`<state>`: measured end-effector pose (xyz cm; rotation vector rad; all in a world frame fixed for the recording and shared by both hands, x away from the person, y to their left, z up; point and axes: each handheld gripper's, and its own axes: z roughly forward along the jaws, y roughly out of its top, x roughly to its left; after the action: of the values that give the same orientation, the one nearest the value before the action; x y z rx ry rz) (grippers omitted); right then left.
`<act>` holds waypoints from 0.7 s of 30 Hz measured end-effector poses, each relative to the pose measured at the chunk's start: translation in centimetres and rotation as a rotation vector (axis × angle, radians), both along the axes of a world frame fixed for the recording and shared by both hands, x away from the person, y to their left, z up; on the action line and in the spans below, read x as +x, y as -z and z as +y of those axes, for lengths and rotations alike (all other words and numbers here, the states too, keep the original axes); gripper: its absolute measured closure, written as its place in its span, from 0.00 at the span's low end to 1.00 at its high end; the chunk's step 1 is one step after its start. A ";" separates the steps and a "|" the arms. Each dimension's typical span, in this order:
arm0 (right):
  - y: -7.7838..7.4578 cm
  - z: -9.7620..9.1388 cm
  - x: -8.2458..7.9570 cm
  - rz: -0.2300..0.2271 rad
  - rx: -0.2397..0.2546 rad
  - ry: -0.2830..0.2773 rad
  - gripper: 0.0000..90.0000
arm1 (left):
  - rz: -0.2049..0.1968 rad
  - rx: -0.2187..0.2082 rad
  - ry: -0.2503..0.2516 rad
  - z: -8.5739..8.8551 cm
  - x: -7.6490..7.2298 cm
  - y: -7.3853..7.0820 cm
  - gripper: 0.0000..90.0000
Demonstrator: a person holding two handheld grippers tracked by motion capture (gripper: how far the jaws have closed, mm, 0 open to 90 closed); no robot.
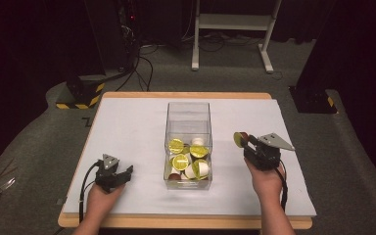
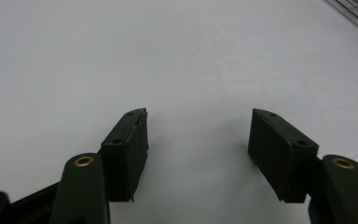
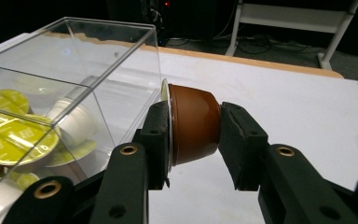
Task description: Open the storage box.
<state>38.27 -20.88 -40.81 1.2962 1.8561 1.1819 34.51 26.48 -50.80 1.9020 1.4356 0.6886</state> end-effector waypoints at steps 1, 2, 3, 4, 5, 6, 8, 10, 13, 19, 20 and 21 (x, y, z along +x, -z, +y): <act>0.2 -0.1 0.1 0.004 0.000 0.004 0.71 | 0.000 0.001 0.000 0.0 0.0 0.0 0.42; 0.3 -0.1 0.2 0.004 0.000 0.005 0.71 | -0.001 0.002 0.000 0.0 0.0 0.0 0.42; 0.4 -0.2 0.3 0.011 0.003 0.010 0.71 | 0.000 0.004 0.001 0.0 0.0 0.0 0.42; 0.5 -0.2 0.3 0.012 0.002 0.012 0.71 | 0.001 0.000 0.000 -0.1 0.0 0.0 0.42; 0.7 -0.2 0.4 0.014 0.001 0.012 0.71 | 0.001 0.001 0.000 -0.1 0.0 0.0 0.42; 0.7 -0.2 0.4 0.017 -0.002 0.015 0.71 | 0.001 0.000 0.000 -0.1 0.0 0.0 0.42; 1.0 -0.3 0.5 0.021 -0.007 0.019 0.71 | -0.001 0.003 0.001 0.0 0.0 0.0 0.42; 1.3 -0.4 0.6 0.031 -0.006 0.026 0.71 | 0.000 0.003 0.000 0.0 0.0 0.0 0.42; 1.6 -0.5 0.9 0.039 -0.009 0.031 0.71 | 0.000 0.002 0.001 0.0 0.0 0.0 0.42; 2.5 -0.4 1.3 0.056 -0.019 0.036 0.71 | 0.001 0.000 0.001 -0.1 0.0 0.0 0.42; 2.7 -0.4 1.3 0.060 -0.026 0.036 0.71 | 0.001 0.001 0.002 -0.1 0.0 0.0 0.42; 2.8 -0.3 1.3 0.063 -0.030 0.036 0.71 | 0.000 -0.002 0.000 -0.1 -0.1 0.0 0.42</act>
<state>39.60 -21.20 -43.63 1.3593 1.8800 1.1017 34.46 26.39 -50.80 1.9009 1.4357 0.6873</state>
